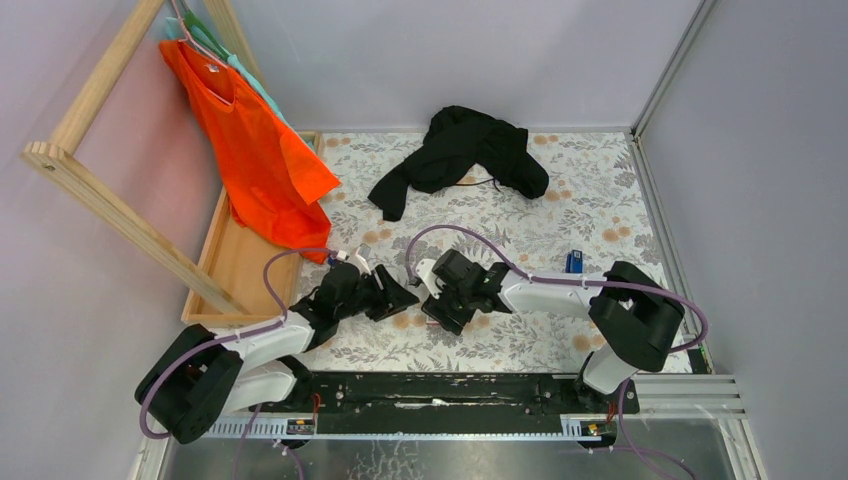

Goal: Load the staples into the stapler

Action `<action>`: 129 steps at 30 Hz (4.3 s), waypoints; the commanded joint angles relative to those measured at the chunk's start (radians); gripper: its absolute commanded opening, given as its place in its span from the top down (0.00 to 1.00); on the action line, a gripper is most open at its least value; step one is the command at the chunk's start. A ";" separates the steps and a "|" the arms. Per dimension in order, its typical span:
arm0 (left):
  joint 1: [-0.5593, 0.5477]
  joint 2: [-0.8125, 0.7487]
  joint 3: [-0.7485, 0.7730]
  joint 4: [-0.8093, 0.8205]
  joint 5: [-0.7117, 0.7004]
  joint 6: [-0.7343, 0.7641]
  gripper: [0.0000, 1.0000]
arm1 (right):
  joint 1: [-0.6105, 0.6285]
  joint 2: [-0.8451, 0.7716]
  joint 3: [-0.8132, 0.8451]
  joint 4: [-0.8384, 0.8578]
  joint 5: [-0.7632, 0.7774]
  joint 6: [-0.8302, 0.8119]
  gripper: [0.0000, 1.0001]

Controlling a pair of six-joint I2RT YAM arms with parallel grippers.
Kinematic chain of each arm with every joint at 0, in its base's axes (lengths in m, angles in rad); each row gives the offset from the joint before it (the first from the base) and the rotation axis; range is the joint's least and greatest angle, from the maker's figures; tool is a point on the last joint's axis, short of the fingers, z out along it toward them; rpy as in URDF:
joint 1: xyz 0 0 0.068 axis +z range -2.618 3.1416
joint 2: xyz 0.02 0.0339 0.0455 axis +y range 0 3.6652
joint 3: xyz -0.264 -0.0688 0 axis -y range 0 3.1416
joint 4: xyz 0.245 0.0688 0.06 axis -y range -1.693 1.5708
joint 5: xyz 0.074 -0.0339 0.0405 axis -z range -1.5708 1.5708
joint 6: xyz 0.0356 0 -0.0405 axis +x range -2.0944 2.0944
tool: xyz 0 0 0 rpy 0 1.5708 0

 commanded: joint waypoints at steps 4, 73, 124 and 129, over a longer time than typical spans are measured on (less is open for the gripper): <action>-0.008 0.033 0.005 0.089 0.024 0.004 0.44 | 0.028 -0.057 -0.015 0.025 -0.035 0.014 0.34; 0.032 0.394 0.032 0.349 0.329 0.071 0.62 | 0.108 0.133 0.045 -0.019 0.067 -0.167 0.51; 0.047 0.401 -0.044 0.708 0.448 -0.124 0.51 | 0.109 -0.099 0.016 0.212 -0.022 -0.280 0.51; 0.048 0.341 -0.026 0.574 0.422 -0.055 0.44 | 0.108 -0.092 0.013 0.203 0.000 -0.285 0.53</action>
